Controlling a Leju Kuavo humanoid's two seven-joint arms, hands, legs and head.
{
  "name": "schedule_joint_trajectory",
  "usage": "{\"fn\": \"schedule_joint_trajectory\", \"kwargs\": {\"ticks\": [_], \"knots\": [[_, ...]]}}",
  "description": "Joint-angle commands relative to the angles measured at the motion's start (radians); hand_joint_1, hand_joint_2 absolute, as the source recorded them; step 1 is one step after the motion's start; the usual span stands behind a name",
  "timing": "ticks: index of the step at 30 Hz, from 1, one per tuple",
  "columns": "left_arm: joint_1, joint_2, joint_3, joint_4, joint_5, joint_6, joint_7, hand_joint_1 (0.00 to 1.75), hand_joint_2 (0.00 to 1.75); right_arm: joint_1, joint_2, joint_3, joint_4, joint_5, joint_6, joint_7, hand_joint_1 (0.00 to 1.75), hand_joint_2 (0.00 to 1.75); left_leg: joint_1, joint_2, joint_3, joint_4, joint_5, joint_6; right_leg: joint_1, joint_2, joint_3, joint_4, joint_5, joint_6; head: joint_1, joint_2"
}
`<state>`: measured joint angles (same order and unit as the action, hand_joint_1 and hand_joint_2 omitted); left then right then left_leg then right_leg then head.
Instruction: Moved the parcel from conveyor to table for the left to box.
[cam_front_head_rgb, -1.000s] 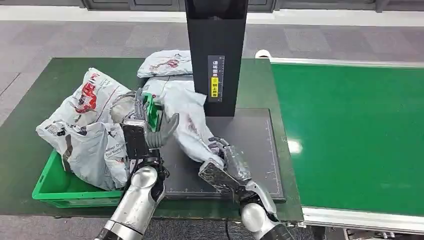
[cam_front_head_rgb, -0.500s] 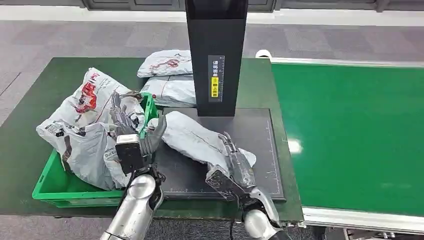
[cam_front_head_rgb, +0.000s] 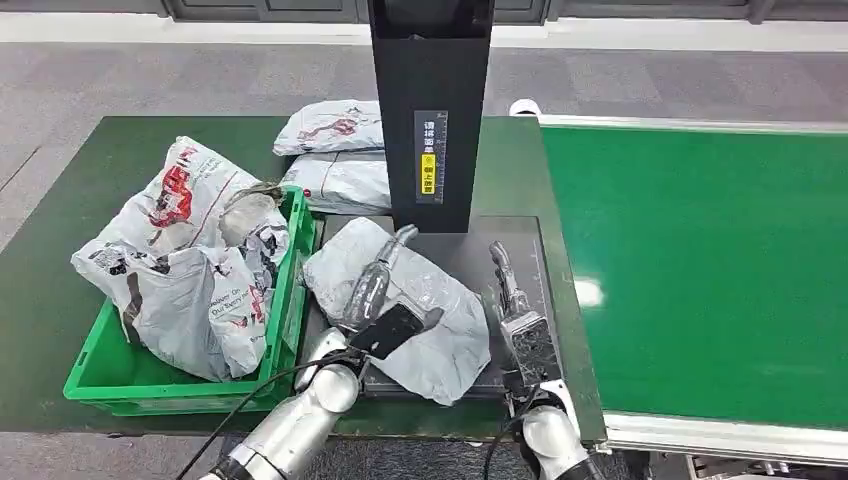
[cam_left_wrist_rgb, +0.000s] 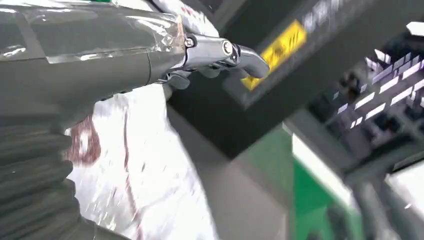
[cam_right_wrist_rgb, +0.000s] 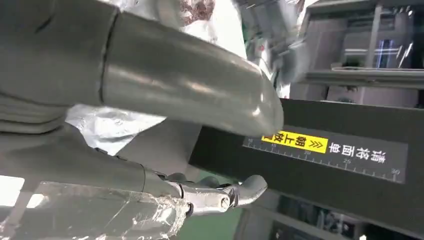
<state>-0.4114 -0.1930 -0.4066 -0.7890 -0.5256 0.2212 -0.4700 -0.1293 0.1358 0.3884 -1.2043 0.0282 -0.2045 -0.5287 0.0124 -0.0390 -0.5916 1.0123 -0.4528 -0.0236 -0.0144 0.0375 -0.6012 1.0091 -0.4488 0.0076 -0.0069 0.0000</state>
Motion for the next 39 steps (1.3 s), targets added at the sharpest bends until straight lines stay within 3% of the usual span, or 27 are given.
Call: {"fn": "schedule_joint_trajectory", "kwargs": {"ticks": [1, 2, 3, 5, 6, 7, 12, 18, 20, 22, 23, 24, 25, 26, 29, 31, 32, 35, 39], "knots": [[-0.107, 0.045, -0.198, 0.232, -0.177, -0.012, 0.085, 0.00, 1.75, -0.024, -0.012, -0.072, 0.028, -0.045, 0.045, 0.018, 0.00, 0.00, 0.000, 0.002, 0.003, -0.002, 0.000, 0.001, 0.001, -0.005, 0.003, -0.002, 0.000, -0.001, 0.000, 0.000], [-0.111, 0.041, -0.208, 0.254, -0.208, -0.016, 0.099, 0.00, 1.75, -0.025, -0.011, -0.082, 0.029, -0.053, 0.052, 0.021, 0.00, 0.00, 0.000, 0.002, 0.003, -0.002, 0.000, 0.001, 0.001, -0.005, 0.003, -0.002, 0.000, -0.001, 0.000, 0.000], [-0.128, 0.019, -0.291, 0.430, -0.382, -0.283, 0.200, 0.00, 1.75, -0.063, 0.017, -0.140, 0.091, -0.086, 0.144, 0.049, 0.00, 0.00, 0.000, 0.000, 0.002, -0.001, 0.000, 0.001, 0.000, -0.004, 0.002, -0.001, -0.001, -0.001, 0.000, 0.000], [-0.124, 0.017, -0.304, 0.447, -0.406, -0.290, 0.222, 0.03, 1.75, -0.061, 0.025, -0.145, 0.093, -0.083, 0.146, 0.048, 0.00, 0.00, -0.001, 0.000, 0.003, -0.002, 0.000, 0.001, 0.000, -0.005, 0.003, -0.002, 0.000, 0.000, 0.000, 0.000], [-0.119, 0.013, -0.299, 0.454, -0.422, -0.258, 0.246, 1.38, 1.75, -0.045, 0.032, -0.153, 0.074, -0.065, 0.143, 0.048, 0.00, 0.00, -0.001, 0.004, 0.003, -0.003, 0.000, 0.001, 0.000, -0.002, 0.003, -0.003, 0.001, 0.000, 0.000, 0.000], [-0.119, 0.011, -0.284, 0.454, -0.428, -0.230, 0.266, 1.75, 1.75, -0.023, 0.035, -0.159, 0.047, -0.043, 0.144, 0.061, 0.00, 0.00, -0.001, 0.006, 0.004, -0.003, 0.000, 0.002, 0.001, -0.001, 0.004, -0.003, 0.001, 0.000, 0.000, 0.000], [-0.139, 0.027, -0.260, 0.410, -0.463, -0.184, 0.291, 1.75, 1.75, 0.037, 0.038, -0.185, -0.017, -0.025, 0.157, 0.076, 0.00, 0.00, -0.001, -0.002, 0.007, -0.002, -0.001, 0.002, 0.000, -0.005, 0.009, -0.001, -0.003, 0.000, 0.000, 0.000], [-0.131, 0.029, -0.252, 0.394, -0.476, -0.178, 0.290, 1.75, 1.75, 0.032, 0.043, -0.193, -0.013, -0.021, 0.162, 0.077, 0.00, 0.00, -0.001, 0.003, 0.008, -0.003, -0.001, 0.002, 0.000, -0.003, 0.010, -0.002, -0.001, -0.001, 0.000, 0.000], [-0.137, 0.044, -0.245, 0.341, -0.531, -0.010, 0.282, 1.75, 1.75, 0.057, 0.044, -0.209, -0.044, -0.021, 0.162, 0.073, 0.00, 0.00, -0.001, 0.004, 0.009, -0.003, -0.002, 0.002, 0.001, -0.003, 0.011, -0.002, -0.001, -0.001, 0.000, 0.000], [-0.126, 0.049, -0.146, 0.177, -0.542, 0.204, 0.267, 1.75, 1.75, 0.102, 0.042, -0.226, -0.115, -0.021, 0.160, 0.078, 0.00, 0.00, 0.000, 0.004, 0.009, -0.004, 0.000, 0.001, 0.001, -0.005, 0.011, -0.003, 0.000, -0.002, 0.000, 0.000], [-0.115, 0.049, -0.098, 0.083, -0.528, 0.226, 0.268, 1.75, 1.75, 0.114, 0.042, -0.228, -0.136, -0.021, 0.161, 0.079, 0.00, 0.00, 0.000, 0.002, 0.009, -0.002, -0.001, 0.001, 0.001, -0.005, 0.010, -0.001, -0.002, -0.001, 0.000, 0.000], [-0.079, 0.057, -0.035, -0.098, -0.562, 0.377, 0.283, 1.75, 1.75, 0.117, 0.043, -0.222, -0.141, -0.022, 0.162, 0.084, 0.00, 0.00, 0.000, 0.001, 0.008, -0.001, -0.001, 0.001, 0.001, -0.006, 0.010, -0.001, -0.002, -0.001, 0.000, 0.000], [-0.059, 0.058, 0.003, -0.210, -0.581, 0.429, 0.300, 1.75, 1.75, 0.112, 0.045, -0.214, -0.135, -0.025, 0.161, 0.087, 0.00, 0.00, 0.000, 0.002, 0.007, -0.001, -0.001, 0.001, 0.001, -0.007, 0.008, 0.000, -0.002, -0.002, 0.000, 0.000], [-0.048, 0.066, 0.024, -0.287, -0.633, 0.456, 0.316, 1.75, 1.75, 0.101, 0.044, -0.202, -0.119, -0.028, 0.160, 0.089, 0.00, 0.00, 0.000, 0.001, 0.005, 0.001, -0.001, 0.000, 0.001, -0.004, 0.006, 0.002, -0.002, -0.002, 0.000, 0.000], [0.028, -0.020, 0.271, -0.687, -0.858, 0.477, 0.223, 1.75, 1.75, 0.050, 0.042, -0.169, -0.045, -0.045, 0.157, 0.085, 0.00, 0.00, 0.000, 0.001, -0.001, 0.002, 0.000, 0.000, 0.001, -0.005, 0.001, 0.003, -0.001, -0.001, 0.000, 0.000], [0.039, -0.047, 0.349, -0.846, -0.969, 0.477, 0.192, 1.75, 1.75, 0.023, 0.037, -0.150, 0.000, -0.064, 0.160, 0.073, 0.00, 0.00, 0.000, 0.007, -0.001, 0.003, -0.002, 0.001, 0.002, -0.001, -0.001, 0.003, -0.001, -0.001, 0.000, 0.000], [0.035, -0.002, 0.335, -0.887, -1.045, 0.477, 0.286, 1.75, 1.75, 0.014, 0.033, -0.139, 0.020, -0.075, 0.160, 0.066, 0.00, 0.00, 0.001, 0.006, -0.002, 0.003, -0.001, 0.000, 0.001, 0.001, -0.002, 0.003, 0.000, -0.001, 0.000, 0.000], [0.016, 0.107, 0.408, -0.878, -1.045, 0.477, 0.304, 1.75, 1.75, 0.008, 0.024, -0.121, 0.040, -0.085, 0.155, 0.055, 0.00, 0.00, 0.001, 0.014, 0.002, -0.001, -0.001, 0.000, 0.001, 0.005, 0.000, 0.000, 0.001, -0.003, 0.000, 0.000], [0.038, 0.136, 0.516, -0.853, -1.045, 0.477, 0.280, 1.75, 1.75, 0.011, 0.018, -0.116, 0.034, -0.088, 0.152, 0.057, 0.00, 0.00, 0.000, 0.014, 0.005, -0.005, 0.000, -0.001, 0.002, 0.005, 0.002, -0.002, 0.001, -0.004, 0.000, 0.000]]}}
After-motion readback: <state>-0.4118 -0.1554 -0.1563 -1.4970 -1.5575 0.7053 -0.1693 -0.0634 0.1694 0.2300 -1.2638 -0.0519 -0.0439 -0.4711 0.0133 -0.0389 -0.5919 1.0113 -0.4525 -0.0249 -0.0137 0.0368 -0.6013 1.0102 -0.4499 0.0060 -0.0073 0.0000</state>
